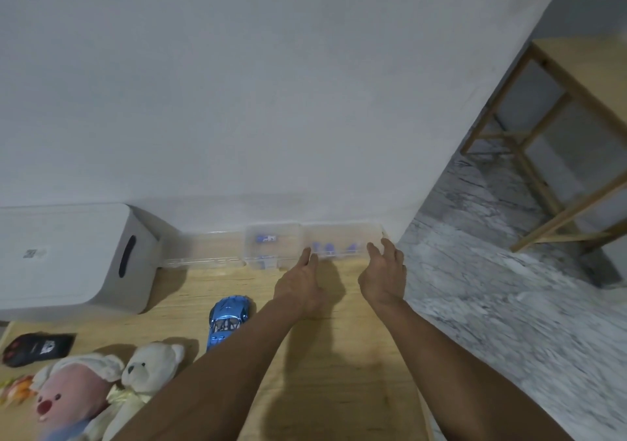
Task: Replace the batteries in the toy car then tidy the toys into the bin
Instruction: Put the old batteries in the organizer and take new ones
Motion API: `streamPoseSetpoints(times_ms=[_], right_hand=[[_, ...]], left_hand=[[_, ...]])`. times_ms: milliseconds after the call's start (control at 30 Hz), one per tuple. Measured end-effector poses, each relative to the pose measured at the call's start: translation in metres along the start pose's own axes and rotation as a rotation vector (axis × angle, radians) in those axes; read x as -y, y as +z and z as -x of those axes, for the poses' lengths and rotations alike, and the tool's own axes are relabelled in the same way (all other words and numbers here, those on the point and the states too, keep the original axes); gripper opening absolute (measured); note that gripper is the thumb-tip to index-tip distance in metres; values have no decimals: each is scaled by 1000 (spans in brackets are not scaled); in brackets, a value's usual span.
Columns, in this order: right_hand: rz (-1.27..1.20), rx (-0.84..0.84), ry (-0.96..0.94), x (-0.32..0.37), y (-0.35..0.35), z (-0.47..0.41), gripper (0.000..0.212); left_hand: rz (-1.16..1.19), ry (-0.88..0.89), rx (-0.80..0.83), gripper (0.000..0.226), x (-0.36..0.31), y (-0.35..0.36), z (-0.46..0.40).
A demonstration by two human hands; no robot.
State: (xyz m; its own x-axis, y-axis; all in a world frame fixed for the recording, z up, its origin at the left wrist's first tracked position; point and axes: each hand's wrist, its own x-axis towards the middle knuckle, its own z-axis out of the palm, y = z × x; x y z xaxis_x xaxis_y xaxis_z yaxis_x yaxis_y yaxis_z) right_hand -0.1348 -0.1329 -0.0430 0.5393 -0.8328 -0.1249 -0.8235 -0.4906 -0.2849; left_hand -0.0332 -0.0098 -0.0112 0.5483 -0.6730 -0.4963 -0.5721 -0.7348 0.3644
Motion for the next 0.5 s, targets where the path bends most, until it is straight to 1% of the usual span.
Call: streamPoseSetpoints(times_ms=[200, 267, 400, 500], right_hand=[[84, -29, -81, -10, 6, 0, 58], [87, -45, -91, -12, 6, -2, 52], [105, -84, -125, -13, 1, -10, 33], [162, -123, -156, -14, 2, -19, 28]], left_hand=[[-83, 16, 9, 79, 2, 0, 1], [-95, 14, 14, 79, 1, -1, 2], [-131, 28, -5, 78, -2, -4, 5], [-106, 32, 0, 78, -1, -6, 4]])
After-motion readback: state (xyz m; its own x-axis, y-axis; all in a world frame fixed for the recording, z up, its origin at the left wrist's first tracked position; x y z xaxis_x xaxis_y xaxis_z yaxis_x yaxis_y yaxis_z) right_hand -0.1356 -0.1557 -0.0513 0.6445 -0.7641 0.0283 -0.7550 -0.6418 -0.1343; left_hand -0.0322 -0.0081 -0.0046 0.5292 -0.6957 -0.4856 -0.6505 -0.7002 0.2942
